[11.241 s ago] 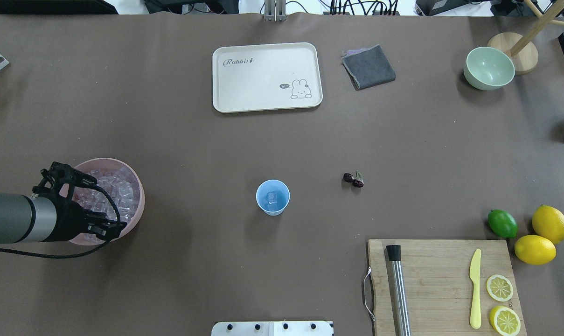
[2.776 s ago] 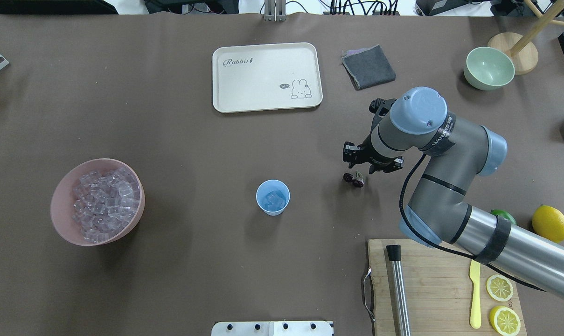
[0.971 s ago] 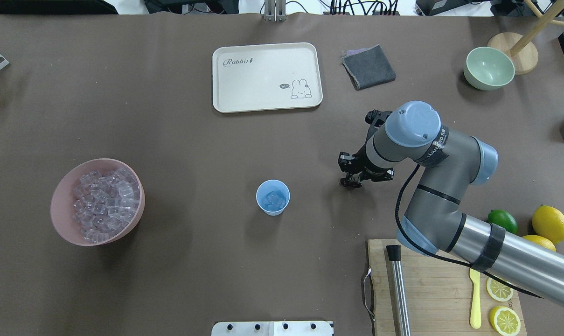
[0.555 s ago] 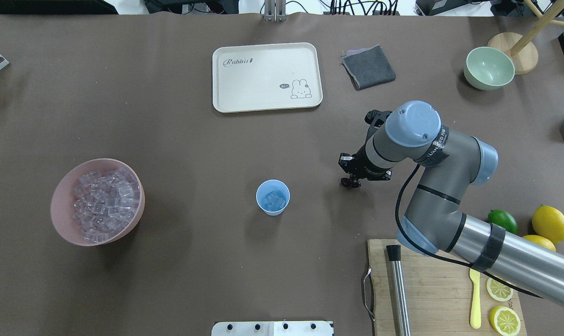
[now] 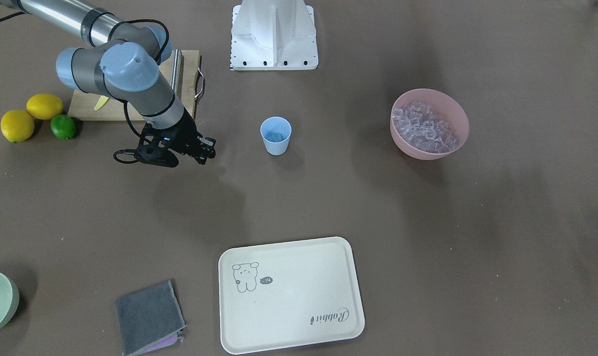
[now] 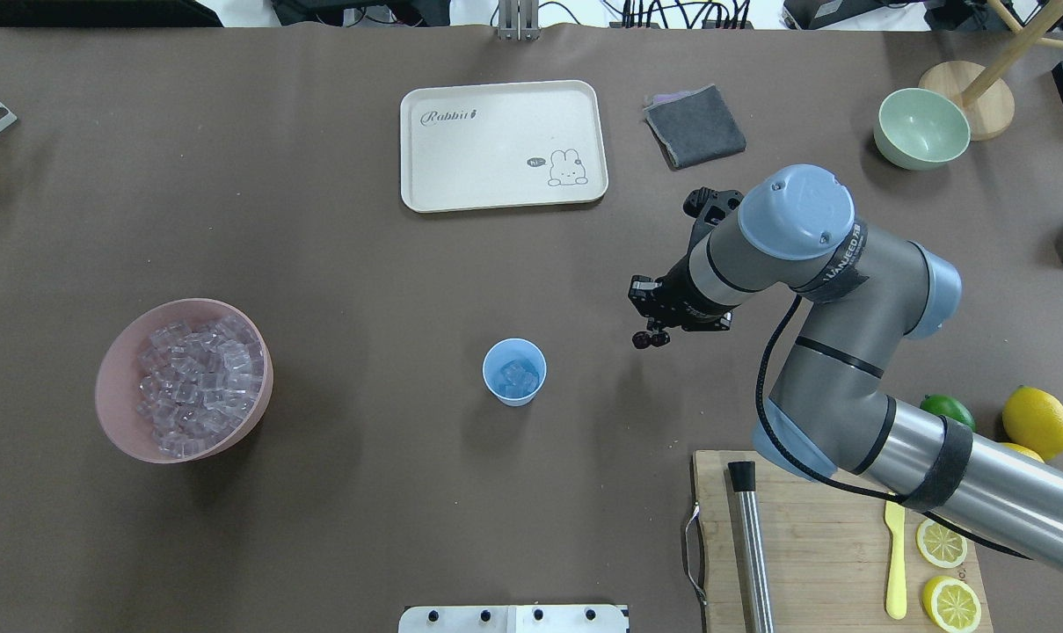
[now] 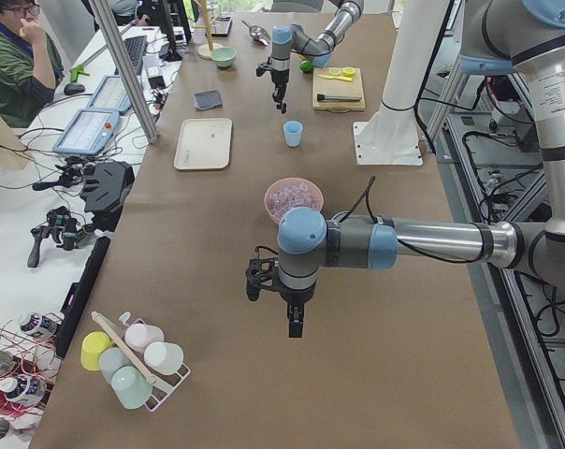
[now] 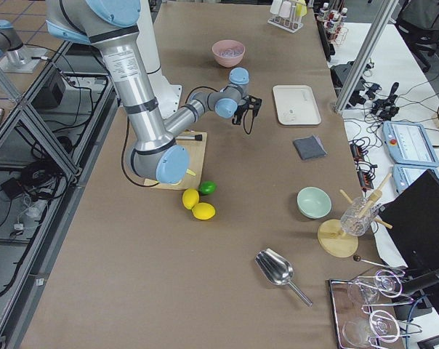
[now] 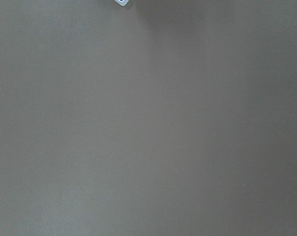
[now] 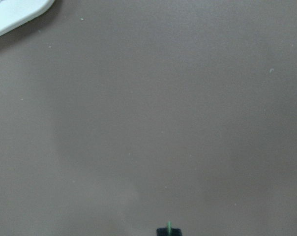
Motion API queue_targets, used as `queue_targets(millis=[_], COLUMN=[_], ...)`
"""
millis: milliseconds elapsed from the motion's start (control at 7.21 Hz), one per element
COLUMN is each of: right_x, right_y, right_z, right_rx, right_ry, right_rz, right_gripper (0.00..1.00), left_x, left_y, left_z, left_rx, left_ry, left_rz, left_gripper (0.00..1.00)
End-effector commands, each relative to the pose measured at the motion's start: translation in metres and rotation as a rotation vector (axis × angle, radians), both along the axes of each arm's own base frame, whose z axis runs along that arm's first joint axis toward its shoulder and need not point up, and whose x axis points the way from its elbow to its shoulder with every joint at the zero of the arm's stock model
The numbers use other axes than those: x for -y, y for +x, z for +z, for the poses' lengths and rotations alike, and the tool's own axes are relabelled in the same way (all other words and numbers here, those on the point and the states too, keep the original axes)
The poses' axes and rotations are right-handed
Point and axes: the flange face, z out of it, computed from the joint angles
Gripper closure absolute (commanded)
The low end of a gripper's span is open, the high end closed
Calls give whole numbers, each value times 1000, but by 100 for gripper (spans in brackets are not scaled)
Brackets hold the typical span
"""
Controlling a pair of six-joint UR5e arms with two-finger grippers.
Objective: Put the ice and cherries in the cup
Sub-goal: 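Carry the cherry with the right gripper over the blue cup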
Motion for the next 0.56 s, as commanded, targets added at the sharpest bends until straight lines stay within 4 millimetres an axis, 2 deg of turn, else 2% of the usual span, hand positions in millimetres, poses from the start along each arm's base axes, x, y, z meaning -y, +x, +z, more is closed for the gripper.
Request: queue_targets(millis=[0, 139, 278, 416], right_x=[-7, -14, -23, -32], right_y=[6, -10, -20, -38], right_z=[-70, -99, -113, -127], right_rx=[-7, 4, 22, 17], right_ry=[-14, -64, -108, -128], right_rz=[-6, 14, 33, 29], right_gripper=[100, 100, 100, 100], left_x=[-1, -1, -1, -1], left_y=[0, 0, 0, 0], left_z=[7, 8, 9, 7], left_rx=[-2, -2, -2, -2], left_ry=[-12, -15, -17, -14], left_rz=[0, 0, 0, 0], left_gripper=[0, 0, 0, 0])
